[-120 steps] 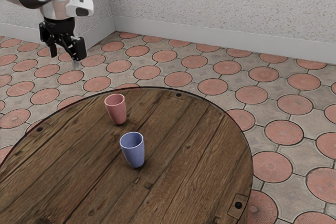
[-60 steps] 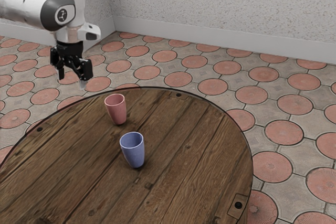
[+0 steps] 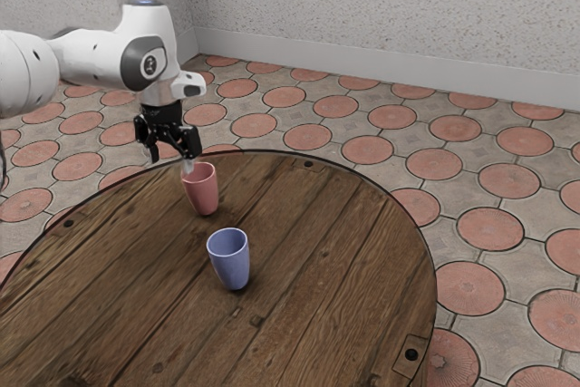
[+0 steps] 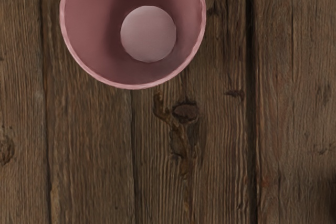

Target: Place the left cup onto the right cup

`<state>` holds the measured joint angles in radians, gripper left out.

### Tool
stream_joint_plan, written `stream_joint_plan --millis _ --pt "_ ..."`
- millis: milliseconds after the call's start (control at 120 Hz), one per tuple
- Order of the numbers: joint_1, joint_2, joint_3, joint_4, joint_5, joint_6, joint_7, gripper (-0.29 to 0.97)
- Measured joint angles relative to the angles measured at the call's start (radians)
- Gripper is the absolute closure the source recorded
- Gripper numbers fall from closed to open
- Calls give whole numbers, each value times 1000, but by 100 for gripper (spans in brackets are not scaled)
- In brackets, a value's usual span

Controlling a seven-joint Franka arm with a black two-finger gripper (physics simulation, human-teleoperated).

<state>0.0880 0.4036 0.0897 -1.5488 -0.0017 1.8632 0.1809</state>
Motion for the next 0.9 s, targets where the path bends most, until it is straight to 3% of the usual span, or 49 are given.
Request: stream_joint_plan --millis 508,900 --pt "97 190 0 175 -84 40 143 0" --pt "109 284 1 259 -111 114 229 0"
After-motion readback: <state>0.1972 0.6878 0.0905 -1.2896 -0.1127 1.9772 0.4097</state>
